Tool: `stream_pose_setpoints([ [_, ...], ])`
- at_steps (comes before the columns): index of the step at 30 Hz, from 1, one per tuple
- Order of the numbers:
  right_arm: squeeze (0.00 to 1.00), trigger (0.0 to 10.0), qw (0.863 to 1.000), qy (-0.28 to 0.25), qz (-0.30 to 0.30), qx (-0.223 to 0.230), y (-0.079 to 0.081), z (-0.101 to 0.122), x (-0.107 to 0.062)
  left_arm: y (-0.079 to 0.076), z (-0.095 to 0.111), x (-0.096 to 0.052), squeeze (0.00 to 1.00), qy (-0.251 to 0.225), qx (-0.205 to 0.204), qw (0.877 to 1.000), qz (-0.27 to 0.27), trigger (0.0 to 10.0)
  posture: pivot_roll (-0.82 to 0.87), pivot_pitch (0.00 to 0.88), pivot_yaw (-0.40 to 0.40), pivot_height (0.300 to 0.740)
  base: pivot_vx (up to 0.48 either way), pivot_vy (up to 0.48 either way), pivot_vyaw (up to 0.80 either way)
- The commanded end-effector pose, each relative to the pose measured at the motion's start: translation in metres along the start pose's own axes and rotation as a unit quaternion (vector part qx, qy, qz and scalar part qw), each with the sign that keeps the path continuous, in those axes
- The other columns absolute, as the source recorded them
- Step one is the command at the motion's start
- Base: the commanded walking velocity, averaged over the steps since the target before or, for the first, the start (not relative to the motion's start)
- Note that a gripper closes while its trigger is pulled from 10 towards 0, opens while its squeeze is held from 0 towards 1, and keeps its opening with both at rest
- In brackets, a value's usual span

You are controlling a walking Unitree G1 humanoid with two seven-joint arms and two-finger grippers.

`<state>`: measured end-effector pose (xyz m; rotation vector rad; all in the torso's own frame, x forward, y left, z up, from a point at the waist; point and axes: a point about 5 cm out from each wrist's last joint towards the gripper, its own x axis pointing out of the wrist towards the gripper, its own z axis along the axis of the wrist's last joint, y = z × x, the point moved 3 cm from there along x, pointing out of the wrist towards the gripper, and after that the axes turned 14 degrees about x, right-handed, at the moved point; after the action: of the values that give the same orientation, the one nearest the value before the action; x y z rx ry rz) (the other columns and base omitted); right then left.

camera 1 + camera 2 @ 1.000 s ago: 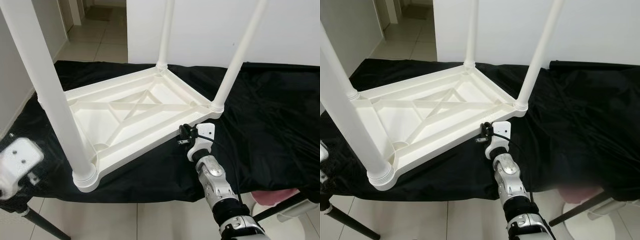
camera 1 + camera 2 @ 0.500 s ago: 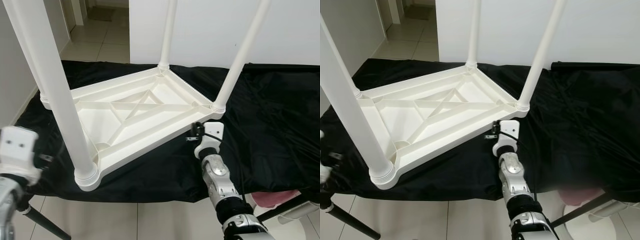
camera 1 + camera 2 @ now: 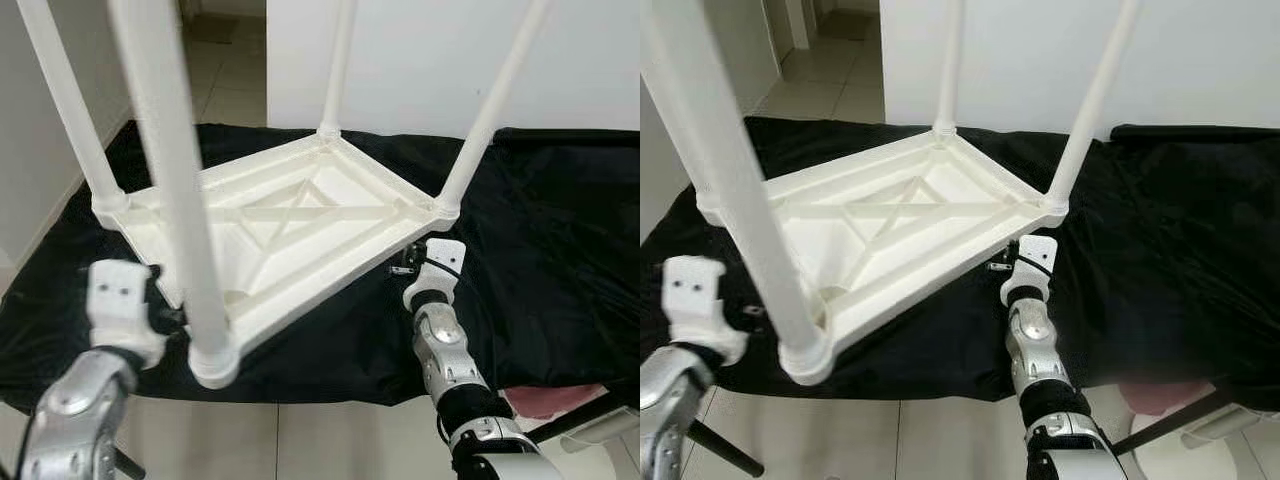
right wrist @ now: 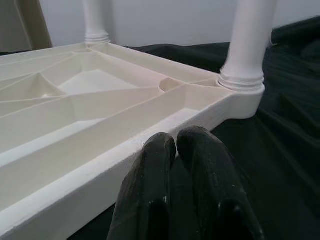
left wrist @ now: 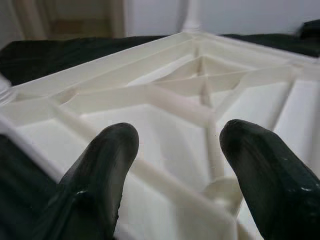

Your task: Building children table

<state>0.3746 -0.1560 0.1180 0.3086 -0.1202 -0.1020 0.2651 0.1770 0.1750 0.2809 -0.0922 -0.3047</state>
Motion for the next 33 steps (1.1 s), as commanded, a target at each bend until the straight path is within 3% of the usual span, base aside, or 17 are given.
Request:
stream_pose_setpoints([
  [1, 0.0, 10.0, 0.999, 0.024, -0.021, 0.004, -0.007, -0.007, 0.0, -0.014, 0.008, 0.006, 0.0, -0.023, -0.008, 0.999, -0.023, 10.0, 0.15, 0.023, -0.051, 0.74, 0.0, 0.0, 0.0],
  [2, 0.0, 10.0, 0.999, 0.024, -0.021, 0.004, -0.007, -0.007, 0.0, -0.014, 0.008, 0.006, 0.0, -0.023, -0.008, 0.999, -0.023, 10.0, 0.15, 0.023, -0.051, 0.74, 0.0, 0.0, 0.0],
  [3, 0.0, 10.0, 0.999, 0.035, -0.026, 0.004, -0.009, -0.009, 0.002, -0.027, 0.011, 0.012, 0.0, -0.035, -0.017, 0.998, -0.042, 10.0, 0.15, 0.023, -0.051, 0.74, 0.0, 0.0, 0.0],
  [4, 0.0, 10.0, 0.998, 0.052, -0.04, -0.001, -0.012, -0.012, 0.004, -0.052, 0.017, 0.02, 0.0, -0.052, -0.023, 0.995, -0.08, 10.0, 0.13, 0.026, -0.048, 0.74, 0.0, 0.0, 0.0],
  [8, 0.0, 10.0, 0.997, 0.056, -0.043, -0.001, -0.013, -0.012, 0.006, -0.058, 0.018, 0.022, 0.0, -0.058, -0.022, 0.994, -0.09, 10.0, 0.12, 0.025, -0.045, 0.74, 0.0, 0.0, 0.0],
  [9, 0.0, 10.0, 0.997, 0.063, -0.048, -0.001, -0.015, -0.012, 0.008, -0.07, 0.022, 0.024, 0.0, -0.071, -0.03, 0.991, -0.114, 10.0, 0.12, 0.025, -0.045, 0.74, 0.0, 0.0, 0.0],
  [16, 0.0, 10.0, 0.996, 0.072, -0.051, -0.002, -0.015, -0.014, 0.012, -0.08, 0.03, 0.026, 0.0, -0.088, -0.036, 0.986, -0.135, 10.0, 0.11, 0.023, -0.044, 0.74, 0.0, 0.0, 0.0],
  [17, 0.0, 10.0, 0.995, 0.092, -0.042, -0.004, -0.013, -0.019, 0.015, -0.086, 0.034, 0.026, 0.0, -0.098, -0.04, 0.982, -0.154, 10.0, 0.11, 0.019, -0.043, 0.74, 0.0, 0.0, 0.0],
  [29, 0.0, 10.0, 0.992, 0.126, -0.02, -0.013, -0.006, -0.02, 0.025, -0.097, 0.045, 0.025, 0.0, -0.125, -0.049, 0.975, -0.178, 10.0, 0.11, 0.012, -0.048, 0.74, 0.0, 0.0, 0.0],
  [30, 0.0, 10.0, 0.989, 0.143, -0.003, -0.038, -0.002, -0.024, 0.026, -0.101, 0.05, 0.026, 0.0, -0.133, -0.052, 0.972, -0.184, 10.0, 0.11, 0.009, -0.051, 0.74, 0.0, 0.0, 0.0],
  [33, 0.0, 10.0, 0.987, 0.15, 0.012, -0.047, 0.002, -0.026, 0.025, -0.102, 0.05, 0.027, 0.0, -0.133, -0.056, 0.972, -0.186, 10.0, 0.11, 0.008, -0.049, 0.74, 0.0, 0.0, 0.0],
])
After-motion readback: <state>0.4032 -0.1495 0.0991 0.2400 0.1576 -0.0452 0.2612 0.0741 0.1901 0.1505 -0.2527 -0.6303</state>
